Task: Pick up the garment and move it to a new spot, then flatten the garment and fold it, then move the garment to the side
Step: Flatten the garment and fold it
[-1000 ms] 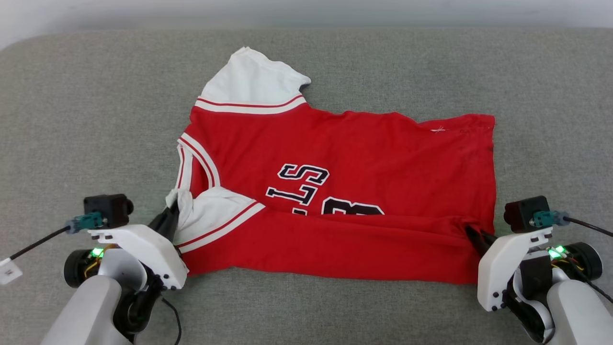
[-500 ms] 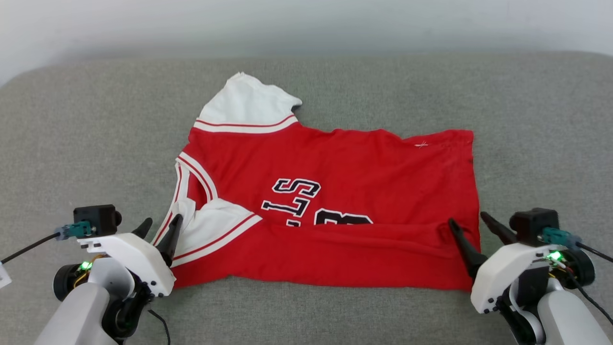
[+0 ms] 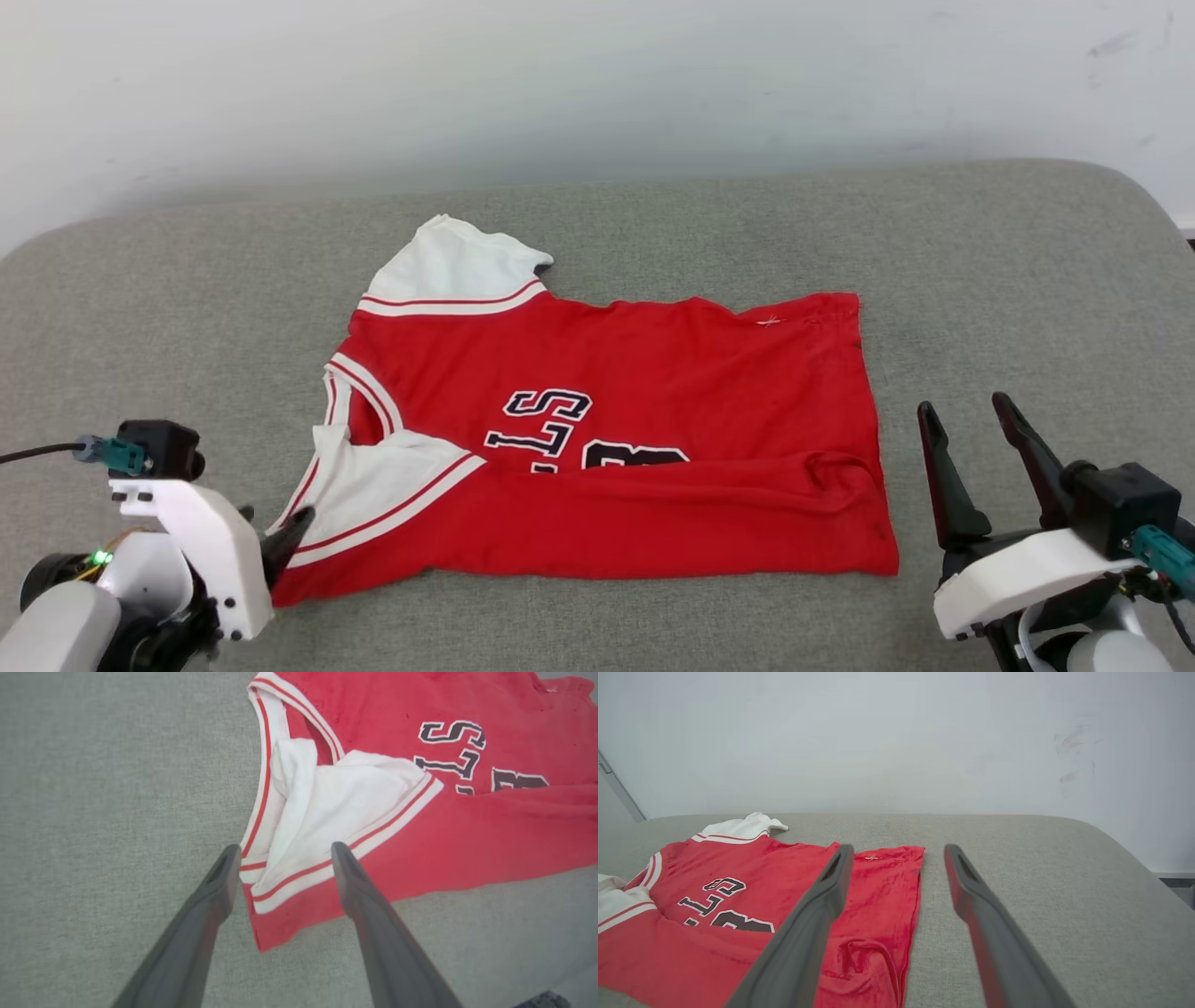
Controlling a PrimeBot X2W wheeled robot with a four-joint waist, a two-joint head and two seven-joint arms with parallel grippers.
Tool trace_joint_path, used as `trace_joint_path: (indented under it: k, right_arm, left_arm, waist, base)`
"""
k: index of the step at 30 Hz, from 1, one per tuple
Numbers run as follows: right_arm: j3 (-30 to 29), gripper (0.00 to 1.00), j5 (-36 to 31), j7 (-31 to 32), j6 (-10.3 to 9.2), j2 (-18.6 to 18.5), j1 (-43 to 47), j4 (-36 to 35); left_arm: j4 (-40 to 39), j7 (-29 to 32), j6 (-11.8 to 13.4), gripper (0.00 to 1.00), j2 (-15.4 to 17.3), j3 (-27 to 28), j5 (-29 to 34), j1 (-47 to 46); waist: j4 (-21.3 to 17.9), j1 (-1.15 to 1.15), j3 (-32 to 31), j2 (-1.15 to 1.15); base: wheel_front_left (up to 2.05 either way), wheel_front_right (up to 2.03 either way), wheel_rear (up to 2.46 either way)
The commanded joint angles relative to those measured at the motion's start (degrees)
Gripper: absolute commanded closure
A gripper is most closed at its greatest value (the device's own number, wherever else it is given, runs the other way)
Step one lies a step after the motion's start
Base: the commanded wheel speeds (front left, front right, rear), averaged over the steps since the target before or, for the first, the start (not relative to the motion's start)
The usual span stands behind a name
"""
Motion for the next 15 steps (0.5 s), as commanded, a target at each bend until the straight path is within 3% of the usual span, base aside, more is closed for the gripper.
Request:
trace_joint_path:
  k: [1, 7, 15]
  right_arm:
    - [0.1, 0.00, -0.4, 0.2, -0.04, 0.6, 0.9, -0.9]
    - [0.9, 0.00, -0.9, 0.7, -0.04, 2.1, 2.1, -6.7]
    - [1.9, 0.00, -0.6, 0.9, -0.04, 2.7, 0.4, -8.9]
  left_arm:
    - [-0.5, 1.4, 0.0, 0.00, 0.7, -0.2, -0.6, 0.9]
    - [-1.8, 10.6, 1.3, 0.00, 3.5, -0.5, -4.4, 2.2]
    - [1.9, 12.9, -0.2, 0.00, 1.6, -1.1, -7.2, 1.0]
  waist:
    - [-0.5, 0.00, 0.3, 0.00]
    - [-2.3, 0.00, 3.9, 0.00]
    - [-4.2, 0.00, 8.3, 0.00]
  base:
    - [0.00, 0.00, 0.00]
    - [0.00, 0.00, 0.00]
    - [0.00, 0.00, 0.00]
